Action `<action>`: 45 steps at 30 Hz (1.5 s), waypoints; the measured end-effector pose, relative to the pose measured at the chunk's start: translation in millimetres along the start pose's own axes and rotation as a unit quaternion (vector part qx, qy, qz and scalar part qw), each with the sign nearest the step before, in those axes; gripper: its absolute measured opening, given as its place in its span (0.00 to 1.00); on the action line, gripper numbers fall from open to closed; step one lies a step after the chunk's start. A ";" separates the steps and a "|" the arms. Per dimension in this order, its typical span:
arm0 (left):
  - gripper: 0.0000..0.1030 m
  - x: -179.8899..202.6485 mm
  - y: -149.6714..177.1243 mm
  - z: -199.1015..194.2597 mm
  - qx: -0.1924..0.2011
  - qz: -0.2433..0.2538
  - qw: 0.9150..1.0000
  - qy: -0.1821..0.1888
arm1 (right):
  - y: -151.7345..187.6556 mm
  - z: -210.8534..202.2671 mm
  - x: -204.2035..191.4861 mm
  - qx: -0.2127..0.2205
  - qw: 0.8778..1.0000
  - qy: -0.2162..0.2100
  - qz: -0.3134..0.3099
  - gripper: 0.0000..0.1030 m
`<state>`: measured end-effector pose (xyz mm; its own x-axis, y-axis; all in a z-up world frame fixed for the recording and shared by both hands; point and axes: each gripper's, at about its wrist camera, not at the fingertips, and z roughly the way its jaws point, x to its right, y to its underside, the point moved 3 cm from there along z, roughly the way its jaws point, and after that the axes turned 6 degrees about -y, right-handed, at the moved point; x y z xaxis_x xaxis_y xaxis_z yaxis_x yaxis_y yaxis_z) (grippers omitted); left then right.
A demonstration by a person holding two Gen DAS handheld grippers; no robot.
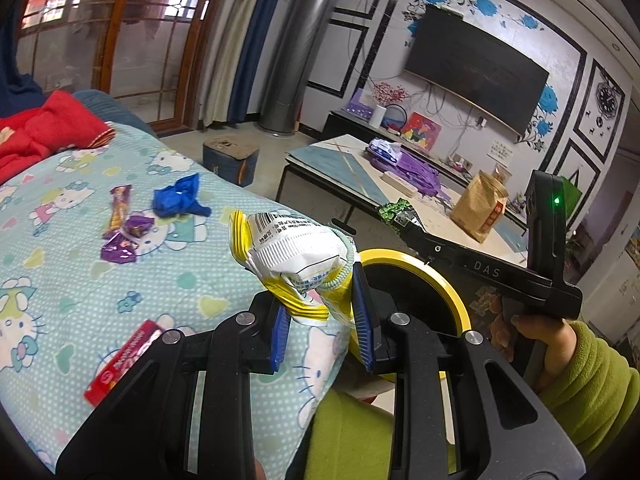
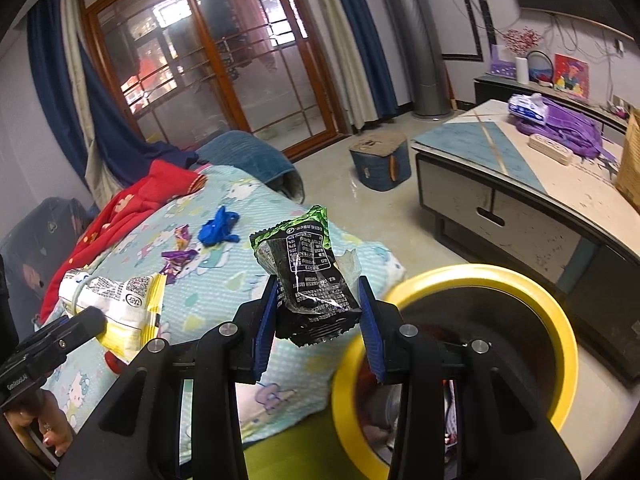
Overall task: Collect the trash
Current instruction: 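Carry the mask and black snack pack with both tools over the bin, then open the left tool dropping the mask while the right tool drops the snack pack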
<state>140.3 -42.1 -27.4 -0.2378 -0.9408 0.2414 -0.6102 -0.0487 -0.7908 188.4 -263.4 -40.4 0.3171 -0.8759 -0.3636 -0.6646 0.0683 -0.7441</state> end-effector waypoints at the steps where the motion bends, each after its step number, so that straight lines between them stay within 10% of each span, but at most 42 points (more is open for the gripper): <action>1: 0.20 2.4 0.2 1.3 0.000 0.002 1.000 0.001 | 0.9 -1.8 4.3 0.001 1.000 0.002 0.004 0.35; 45: 0.22 124.7 46.2 112.0 -0.094 0.129 0.984 0.084 | 33.7 -32.9 132.4 -0.002 0.990 0.098 0.104 0.38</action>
<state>167.0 -199.2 -96.8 -0.5146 -0.8446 0.1475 -0.6385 0.2626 -0.7234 185.7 -392.8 -95.1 0.0360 -0.9190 -0.3925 -0.7050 0.2550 -0.6617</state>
